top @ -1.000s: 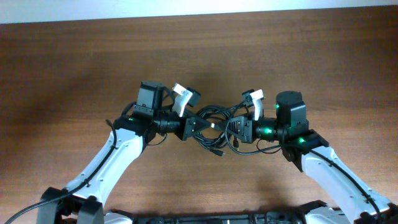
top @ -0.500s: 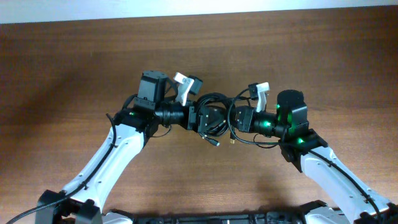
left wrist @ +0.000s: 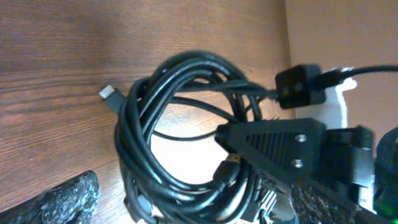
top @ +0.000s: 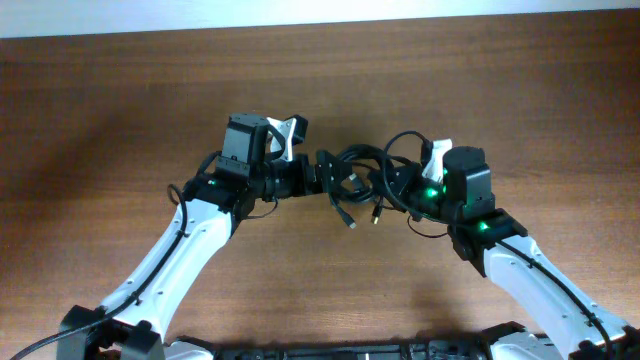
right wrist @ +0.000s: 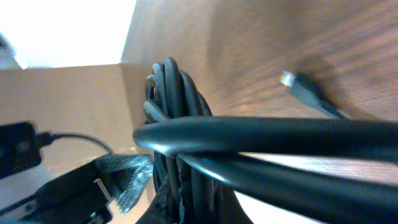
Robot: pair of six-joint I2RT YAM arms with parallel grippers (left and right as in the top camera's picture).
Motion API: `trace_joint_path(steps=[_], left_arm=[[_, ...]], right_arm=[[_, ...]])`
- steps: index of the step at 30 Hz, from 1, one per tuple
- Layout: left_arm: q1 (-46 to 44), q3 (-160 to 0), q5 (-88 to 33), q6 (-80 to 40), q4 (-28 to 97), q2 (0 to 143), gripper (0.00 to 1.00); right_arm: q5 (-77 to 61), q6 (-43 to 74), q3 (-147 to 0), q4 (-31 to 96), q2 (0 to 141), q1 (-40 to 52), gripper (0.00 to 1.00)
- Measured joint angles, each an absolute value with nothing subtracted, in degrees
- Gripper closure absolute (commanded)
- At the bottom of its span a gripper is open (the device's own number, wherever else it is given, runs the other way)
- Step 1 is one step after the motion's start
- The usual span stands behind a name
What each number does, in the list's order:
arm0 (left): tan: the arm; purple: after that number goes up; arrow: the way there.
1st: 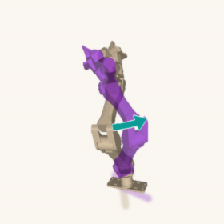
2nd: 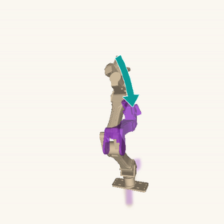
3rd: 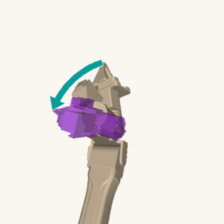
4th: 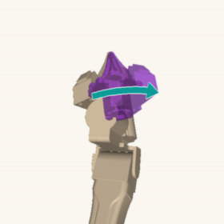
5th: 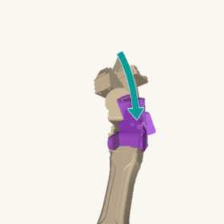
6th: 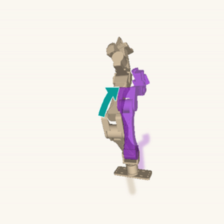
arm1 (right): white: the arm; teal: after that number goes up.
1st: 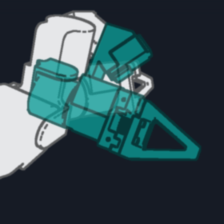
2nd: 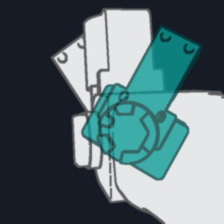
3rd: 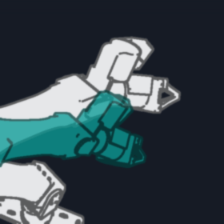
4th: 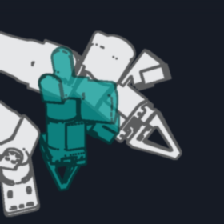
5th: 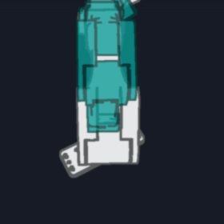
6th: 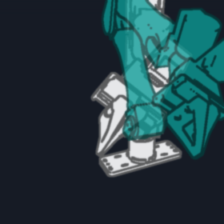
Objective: Untangle cables
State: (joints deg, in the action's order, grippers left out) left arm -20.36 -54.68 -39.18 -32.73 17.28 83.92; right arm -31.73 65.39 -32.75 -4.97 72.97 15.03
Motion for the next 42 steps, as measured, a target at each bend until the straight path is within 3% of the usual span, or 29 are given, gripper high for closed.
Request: trace_joint_path(steps=[13, 19, 36, 42], left_arm=[[-20.5, -54.9, -23.4, -34.4, 27.5, 83.5, 0.01], [-20.5, -54.9, -14.7, -36.1, 30.5, 75.0, 0.01], [-28.6, -55.0, -11.6, -40.8, 30.7, 72.5, 0.01], [-28.7, -55.0, -9.1, -51.4, 29.3, 76.2, 0.01]], right_arm=[[-34.2, 67.1, -32.8, -1.9, 73.0, 11.3, 0.96], [-35.1, 67.2, -32.7, -5.7, 73.0, 11.3, 0.96], [-37.2, 67.3, -32.7, -6.9, 72.9, 11.3, 0.96], [-37.2, 67.2, -32.7, -6.9, 72.9, 11.3, 0.96]])
